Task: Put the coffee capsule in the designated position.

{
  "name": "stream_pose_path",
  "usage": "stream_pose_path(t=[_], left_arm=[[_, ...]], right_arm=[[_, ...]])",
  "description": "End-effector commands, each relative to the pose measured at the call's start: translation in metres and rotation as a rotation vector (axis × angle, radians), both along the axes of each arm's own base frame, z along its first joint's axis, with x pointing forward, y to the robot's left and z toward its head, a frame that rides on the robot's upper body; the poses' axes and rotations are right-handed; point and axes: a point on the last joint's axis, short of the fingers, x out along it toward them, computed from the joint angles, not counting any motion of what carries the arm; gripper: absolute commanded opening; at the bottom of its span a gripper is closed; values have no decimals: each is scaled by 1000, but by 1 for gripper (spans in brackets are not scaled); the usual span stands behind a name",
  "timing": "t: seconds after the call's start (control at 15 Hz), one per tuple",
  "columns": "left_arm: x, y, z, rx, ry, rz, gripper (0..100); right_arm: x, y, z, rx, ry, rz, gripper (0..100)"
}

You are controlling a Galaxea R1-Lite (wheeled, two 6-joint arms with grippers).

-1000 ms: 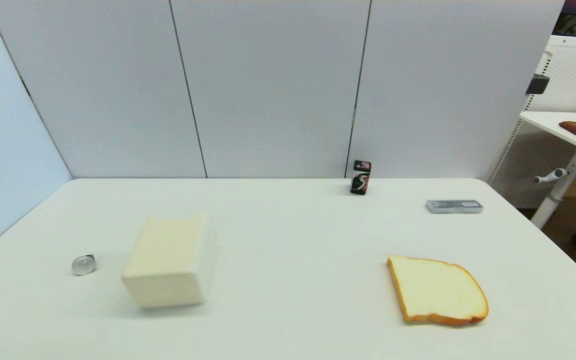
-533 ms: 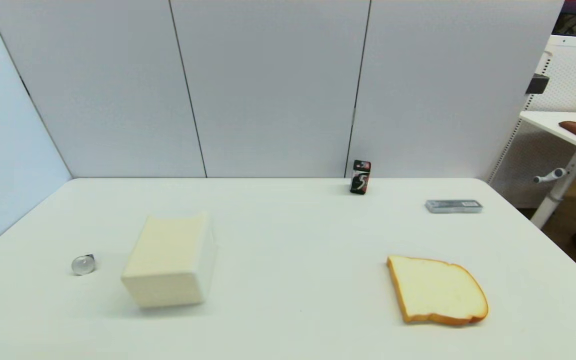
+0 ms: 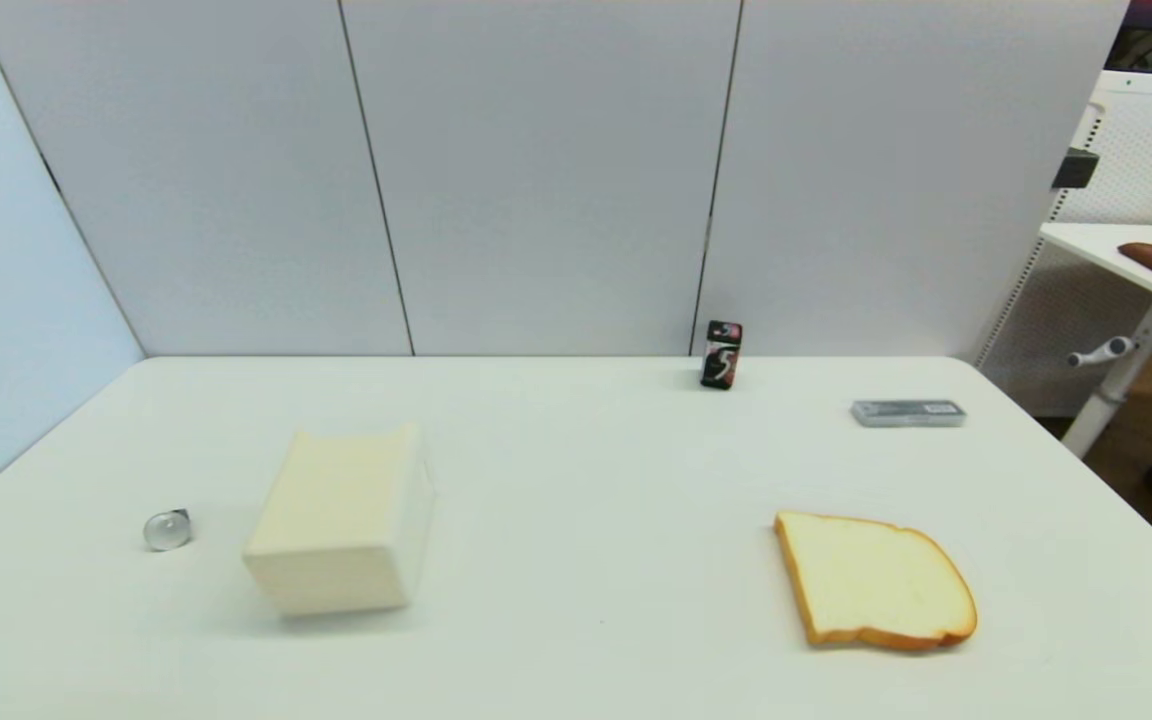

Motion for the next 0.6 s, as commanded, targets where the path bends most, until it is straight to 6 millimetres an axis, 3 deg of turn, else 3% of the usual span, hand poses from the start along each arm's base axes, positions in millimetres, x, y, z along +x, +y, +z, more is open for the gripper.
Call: stream_pose_path(t=[0.07, 0.6], left_arm=[[0, 0, 0, 1, 2, 2, 100], [0, 0, 0, 1, 2, 0, 100]], right_arm=[[0, 0, 0, -13, 3, 1, 100], [0, 0, 0, -17, 3, 5, 100]])
